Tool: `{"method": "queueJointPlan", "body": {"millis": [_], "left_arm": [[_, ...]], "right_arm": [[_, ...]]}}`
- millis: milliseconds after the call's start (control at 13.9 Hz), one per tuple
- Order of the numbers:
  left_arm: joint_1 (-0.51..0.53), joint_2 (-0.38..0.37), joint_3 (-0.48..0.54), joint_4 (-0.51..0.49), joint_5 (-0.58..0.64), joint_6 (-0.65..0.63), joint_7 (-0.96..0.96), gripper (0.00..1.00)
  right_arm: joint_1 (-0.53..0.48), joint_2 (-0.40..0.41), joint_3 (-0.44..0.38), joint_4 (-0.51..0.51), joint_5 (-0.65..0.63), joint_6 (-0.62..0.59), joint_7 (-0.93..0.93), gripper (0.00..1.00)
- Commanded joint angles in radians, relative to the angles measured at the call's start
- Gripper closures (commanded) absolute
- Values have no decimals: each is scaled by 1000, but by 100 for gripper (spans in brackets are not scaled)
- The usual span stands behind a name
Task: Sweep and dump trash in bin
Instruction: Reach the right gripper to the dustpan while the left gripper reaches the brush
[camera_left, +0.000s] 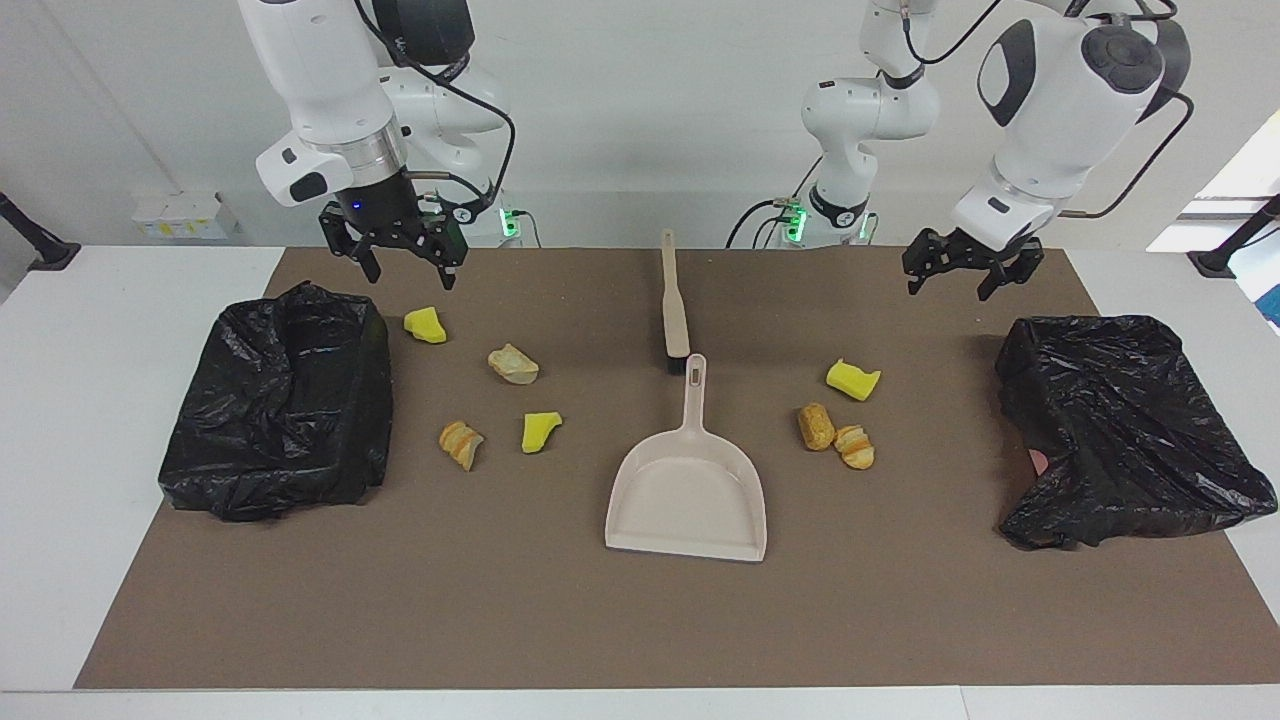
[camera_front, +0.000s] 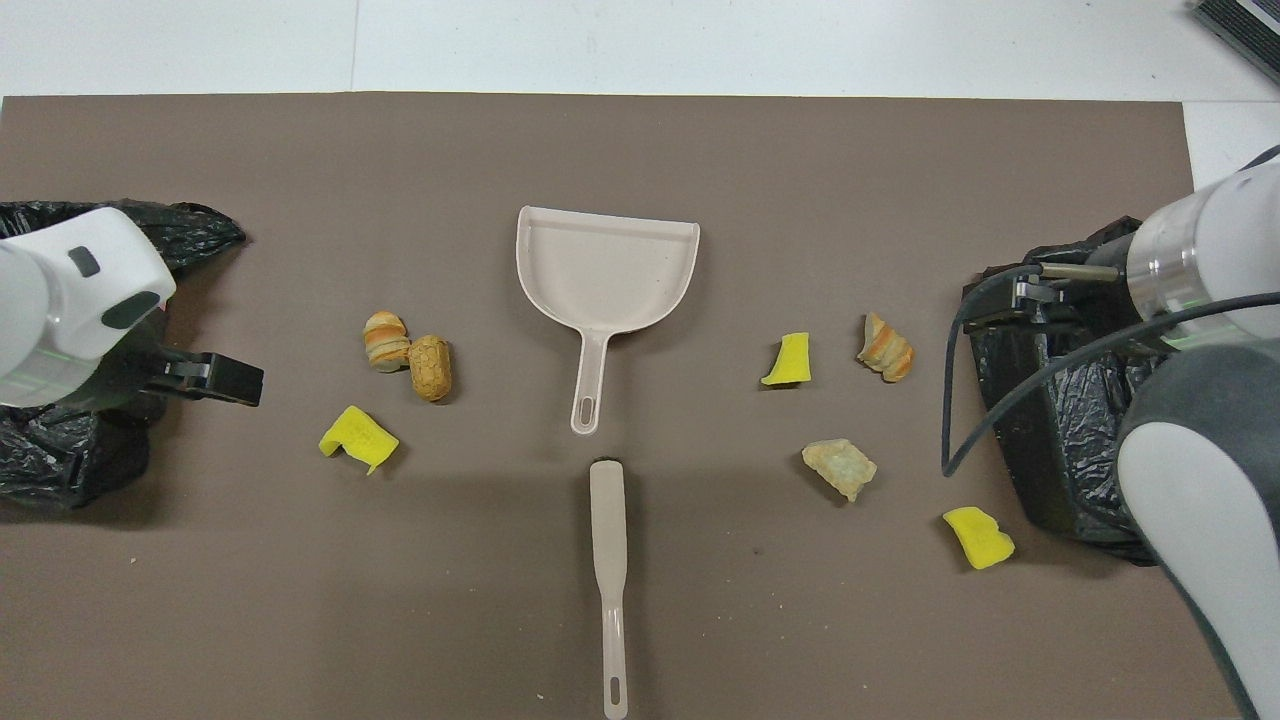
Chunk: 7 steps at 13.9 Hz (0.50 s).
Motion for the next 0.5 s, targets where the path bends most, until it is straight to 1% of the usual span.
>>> {"method": "queueJointPlan", "body": {"millis": [0,72,143,215,287,358,430], "left_arm": [[-62,-97,11,-179,-13,105,-26,0],[-102,-99,12,-204,-13,120,-47,0],[-121,-99,11,-228,-17,149,-70,0],[-145,-99,11,-259,-39,192,-80,0],[-191,-102,12,-291,-56,226,-98,0],[-235,-100,12,-316,-58,258,-136,0],[-275,-100,11,-343,-59,295,-168,0]], "right_arm": [[43,8,4,-37,16,49,43,0],[74,31,4,-32,16,77,109,0],[100,54,4,-29,14,118,165,0],[123,83,4,-20,14,144,195,0],[151,104,4,-8,16,167,215,0],[184,149,4,11,10,161,247,0],[215,198,4,55,10,157,296,0]]}}
